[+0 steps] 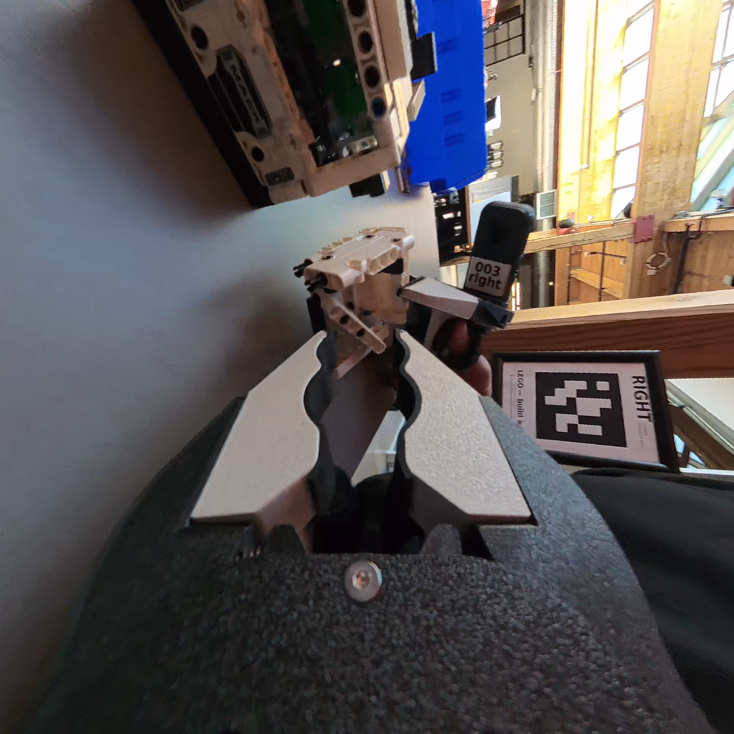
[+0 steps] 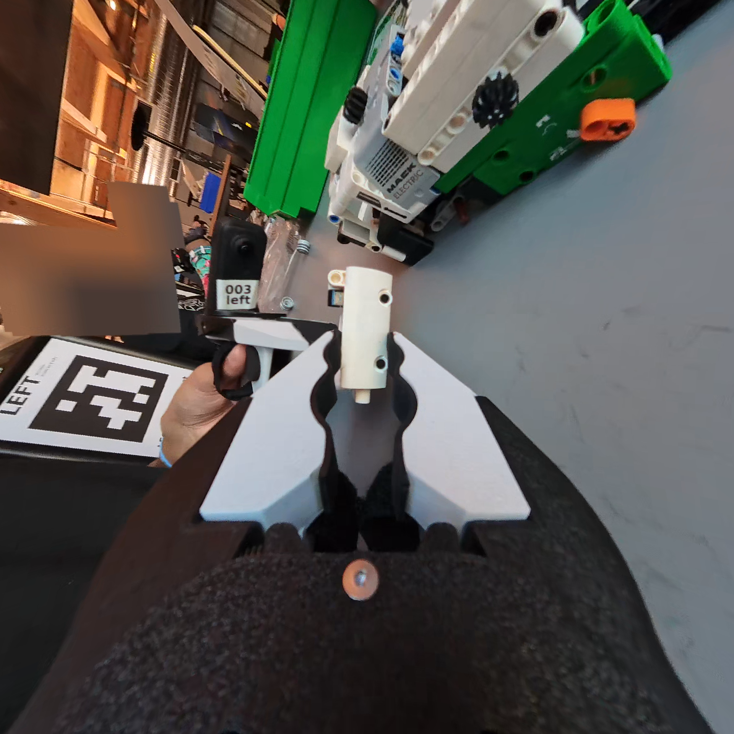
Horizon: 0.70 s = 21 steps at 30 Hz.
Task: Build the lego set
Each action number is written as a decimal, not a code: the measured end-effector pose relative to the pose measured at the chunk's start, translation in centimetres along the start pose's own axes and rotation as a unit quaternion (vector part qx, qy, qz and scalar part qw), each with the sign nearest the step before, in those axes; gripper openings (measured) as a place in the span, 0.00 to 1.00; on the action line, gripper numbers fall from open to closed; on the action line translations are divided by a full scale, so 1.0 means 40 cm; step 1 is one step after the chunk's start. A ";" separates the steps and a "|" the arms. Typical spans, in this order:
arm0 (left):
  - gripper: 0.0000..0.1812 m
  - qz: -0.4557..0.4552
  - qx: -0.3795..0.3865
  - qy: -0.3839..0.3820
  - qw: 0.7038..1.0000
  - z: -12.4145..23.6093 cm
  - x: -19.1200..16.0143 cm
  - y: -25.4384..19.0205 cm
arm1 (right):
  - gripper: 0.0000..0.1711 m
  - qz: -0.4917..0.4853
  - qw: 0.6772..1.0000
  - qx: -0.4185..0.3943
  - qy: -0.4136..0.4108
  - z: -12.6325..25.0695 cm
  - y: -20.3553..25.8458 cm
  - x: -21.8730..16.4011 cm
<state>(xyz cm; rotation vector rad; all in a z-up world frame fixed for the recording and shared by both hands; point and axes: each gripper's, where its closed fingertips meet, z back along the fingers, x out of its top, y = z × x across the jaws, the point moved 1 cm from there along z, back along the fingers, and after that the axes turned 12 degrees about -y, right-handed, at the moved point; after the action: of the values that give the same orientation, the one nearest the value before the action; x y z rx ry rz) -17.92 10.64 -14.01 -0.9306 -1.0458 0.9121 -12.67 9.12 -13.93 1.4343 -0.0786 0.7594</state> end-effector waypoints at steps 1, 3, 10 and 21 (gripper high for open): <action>0.15 -0.008 0.014 0.002 1.000 -0.003 -0.006 0.007 | 0.13 0.005 1.000 -0.006 0.004 -0.003 -0.002 -0.004; 0.15 -0.012 0.030 -0.003 0.999 -0.010 -0.013 0.014 | 0.12 0.022 1.000 -0.013 0.008 -0.008 -0.003 -0.010; 0.04 0.010 0.056 -0.023 0.998 -0.014 -0.008 0.029 | 0.11 0.042 0.999 -0.014 0.016 -0.010 -0.001 -0.022; 0.04 -0.063 0.114 -0.003 0.991 -0.026 -0.021 -0.003 | 0.08 0.158 0.985 -0.063 -0.008 -0.016 -0.006 -0.029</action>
<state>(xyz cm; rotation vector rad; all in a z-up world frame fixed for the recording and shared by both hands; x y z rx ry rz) -17.11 9.65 -14.36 -0.6643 -0.9713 0.9081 -13.71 9.23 -14.80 1.3231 -0.3682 0.9842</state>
